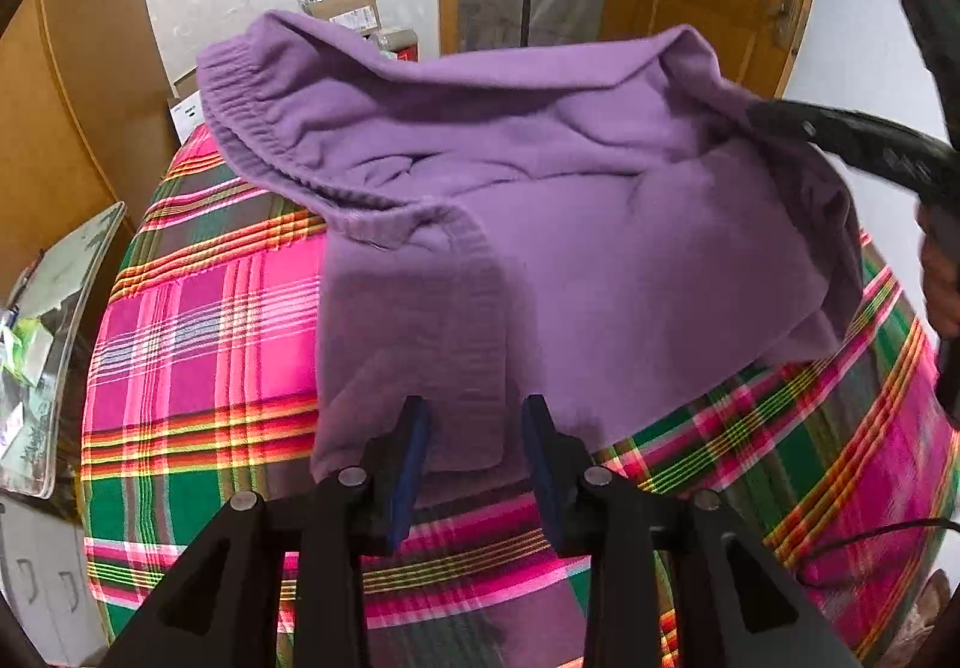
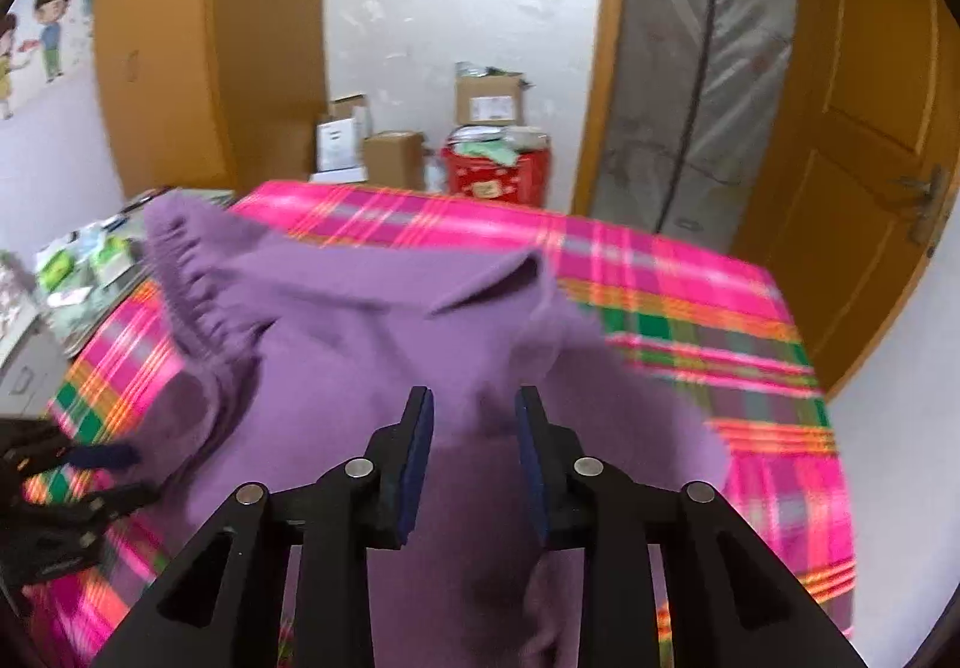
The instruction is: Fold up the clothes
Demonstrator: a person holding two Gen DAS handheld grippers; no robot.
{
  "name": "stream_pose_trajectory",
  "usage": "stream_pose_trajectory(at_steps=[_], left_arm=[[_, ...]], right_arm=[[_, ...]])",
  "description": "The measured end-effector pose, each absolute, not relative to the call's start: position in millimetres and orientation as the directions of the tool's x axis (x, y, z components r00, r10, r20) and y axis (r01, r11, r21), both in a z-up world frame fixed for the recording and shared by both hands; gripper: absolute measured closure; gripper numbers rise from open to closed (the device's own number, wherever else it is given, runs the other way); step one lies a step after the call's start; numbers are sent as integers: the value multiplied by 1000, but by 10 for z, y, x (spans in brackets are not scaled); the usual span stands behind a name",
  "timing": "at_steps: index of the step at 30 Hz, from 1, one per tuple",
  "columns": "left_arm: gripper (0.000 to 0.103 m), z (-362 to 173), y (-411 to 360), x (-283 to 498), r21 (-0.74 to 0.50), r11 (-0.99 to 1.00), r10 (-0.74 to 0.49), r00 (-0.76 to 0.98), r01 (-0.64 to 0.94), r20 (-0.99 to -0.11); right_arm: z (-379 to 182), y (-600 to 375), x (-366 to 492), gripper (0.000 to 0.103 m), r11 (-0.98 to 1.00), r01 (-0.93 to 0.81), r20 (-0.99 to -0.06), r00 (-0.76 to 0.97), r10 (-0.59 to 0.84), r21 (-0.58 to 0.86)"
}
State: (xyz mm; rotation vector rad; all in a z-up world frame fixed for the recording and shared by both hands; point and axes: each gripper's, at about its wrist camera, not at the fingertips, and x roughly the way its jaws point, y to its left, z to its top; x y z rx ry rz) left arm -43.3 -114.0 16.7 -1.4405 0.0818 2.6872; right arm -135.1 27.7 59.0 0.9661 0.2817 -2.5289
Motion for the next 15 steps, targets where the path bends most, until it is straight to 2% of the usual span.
stream_pose_trajectory(at_steps=[4, 8, 9, 12, 14, 15], left_arm=[[70, 154, -1070, -496, 124, -989, -60, -561, -76, -825], [69, 49, -1022, -567, 181, -981, -115, -529, -74, -841], [68, 47, -1025, -576, 183, -980, -117, -531, -73, -839], [68, 56, -1077, -614, 154, -985, -95, -521, -72, -849], [71, 90, -1184, -621, 95, -994, -52, -518, -58, -854], [76, 110, -1247, -621, 64, -997, -29, -518, -49, -855]], right_arm=[[438, 293, -1143, 71, -876, 481, -685, -651, -326, -40], [317, 243, -984, 68, -829, 555, -691, -624, -366, -63], [287, 231, -944, 65, -817, 573, -692, -617, -375, -68], [196, 193, -824, 63, -776, 625, -697, -594, -402, -84], [136, 169, -744, 62, -748, 657, -701, -577, -419, -94], [106, 156, -704, 60, -733, 673, -702, -569, -428, -99]])
